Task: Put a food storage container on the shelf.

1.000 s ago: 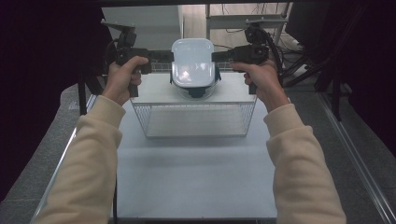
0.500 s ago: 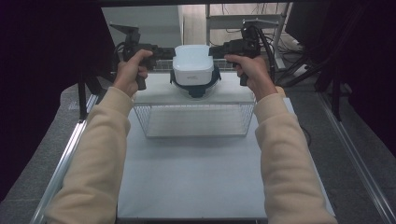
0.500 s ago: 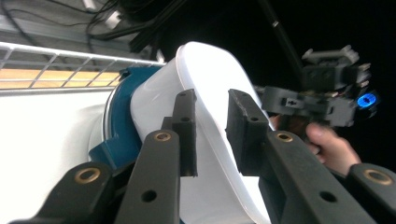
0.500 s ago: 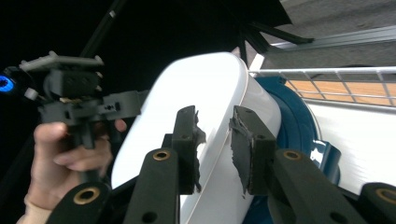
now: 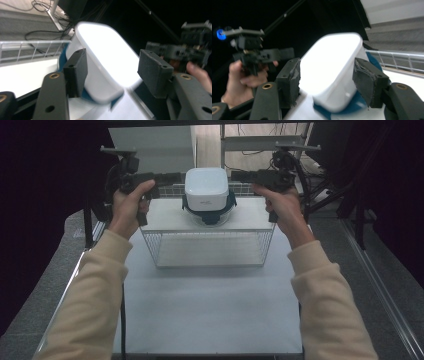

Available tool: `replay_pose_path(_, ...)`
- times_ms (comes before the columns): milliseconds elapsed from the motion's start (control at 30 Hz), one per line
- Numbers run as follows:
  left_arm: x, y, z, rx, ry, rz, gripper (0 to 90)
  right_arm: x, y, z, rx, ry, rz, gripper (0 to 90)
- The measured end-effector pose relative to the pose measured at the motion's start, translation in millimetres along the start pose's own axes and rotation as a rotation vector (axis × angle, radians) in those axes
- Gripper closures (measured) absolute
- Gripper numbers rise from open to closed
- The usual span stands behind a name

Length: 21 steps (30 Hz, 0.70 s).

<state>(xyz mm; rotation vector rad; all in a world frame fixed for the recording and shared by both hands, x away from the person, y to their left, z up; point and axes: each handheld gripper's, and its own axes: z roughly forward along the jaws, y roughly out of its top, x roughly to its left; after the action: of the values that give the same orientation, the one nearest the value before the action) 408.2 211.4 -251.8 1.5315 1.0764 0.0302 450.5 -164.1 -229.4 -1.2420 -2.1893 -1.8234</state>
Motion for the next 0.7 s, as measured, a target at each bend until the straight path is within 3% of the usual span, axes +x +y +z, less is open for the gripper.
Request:
replay_pose_path(133, -13.1, -33.5, -21.8, 0.029, 0.060, 0.087, 36.8, 8.1, -21.8, -24.3, 0.031, -0.025, -0.106, 32.9)
replay_pose_path(200, -19.6, -51.0, -31.1, 0.036, 0.060, 0.126, 35.9, 11.2, -36.2, -36.1, 0.053, -0.056, -0.166, 31.4)
replay_pose_path(400, -32.0, -105.6, -46.4, 0.065, 0.068, 0.192, 32.0, 9.6, -85.0, -55.2, 0.099, -0.074, -0.225, 28.5)
replay_pose_path(500, -29.2, -133.8, -47.1, 0.096, 0.074, 0.204, 30.6, 4.8, -115.4, -59.7, 0.115, -0.084, -0.241, 28.2)
replay_pose_path(700, -8.8, -189.8, -36.4, 0.158, 0.113, 0.171, 29.8, -9.2, -176.7, -60.9, 0.121, -0.092, -0.239, 28.1)
